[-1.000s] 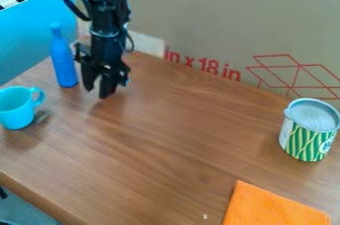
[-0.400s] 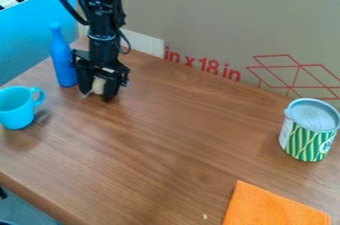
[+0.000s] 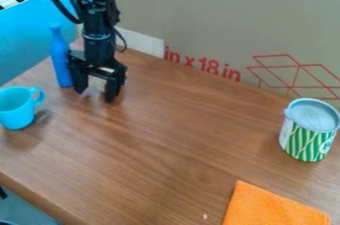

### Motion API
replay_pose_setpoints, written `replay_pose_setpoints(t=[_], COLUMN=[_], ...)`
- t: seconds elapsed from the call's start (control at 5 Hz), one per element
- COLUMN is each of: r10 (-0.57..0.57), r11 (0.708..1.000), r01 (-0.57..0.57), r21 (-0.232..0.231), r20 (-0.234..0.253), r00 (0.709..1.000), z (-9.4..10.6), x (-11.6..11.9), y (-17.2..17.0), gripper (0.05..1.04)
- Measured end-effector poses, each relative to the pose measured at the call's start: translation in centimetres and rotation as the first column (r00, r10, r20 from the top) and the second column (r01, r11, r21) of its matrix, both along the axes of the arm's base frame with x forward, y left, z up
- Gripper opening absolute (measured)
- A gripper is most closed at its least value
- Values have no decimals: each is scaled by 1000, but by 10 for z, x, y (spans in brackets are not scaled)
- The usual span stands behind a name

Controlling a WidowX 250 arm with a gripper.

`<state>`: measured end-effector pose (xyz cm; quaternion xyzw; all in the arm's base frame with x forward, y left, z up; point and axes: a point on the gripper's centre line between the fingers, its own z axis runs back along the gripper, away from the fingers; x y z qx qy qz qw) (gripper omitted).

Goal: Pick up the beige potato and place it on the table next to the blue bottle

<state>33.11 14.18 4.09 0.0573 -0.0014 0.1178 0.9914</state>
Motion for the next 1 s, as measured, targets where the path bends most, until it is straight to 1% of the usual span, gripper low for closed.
replay_pose_setpoints(t=[0.2,0.4,0.6,0.8,1.0], r10=[-9,-23,-59,-145,-242], r11=[1000,999,998,987,966], r01=[8,20,61,151,249], r21=[28,24,-18,-62,-67], r20=[39,87,85,103,102], r00=[999,996,995,984,965], z=[22,53,85,100,102], x=[-2,-12,-30,-46,-47], y=[-8,-24,-51,-88,-123], gripper=[1002,1002,1002,1002,1002])
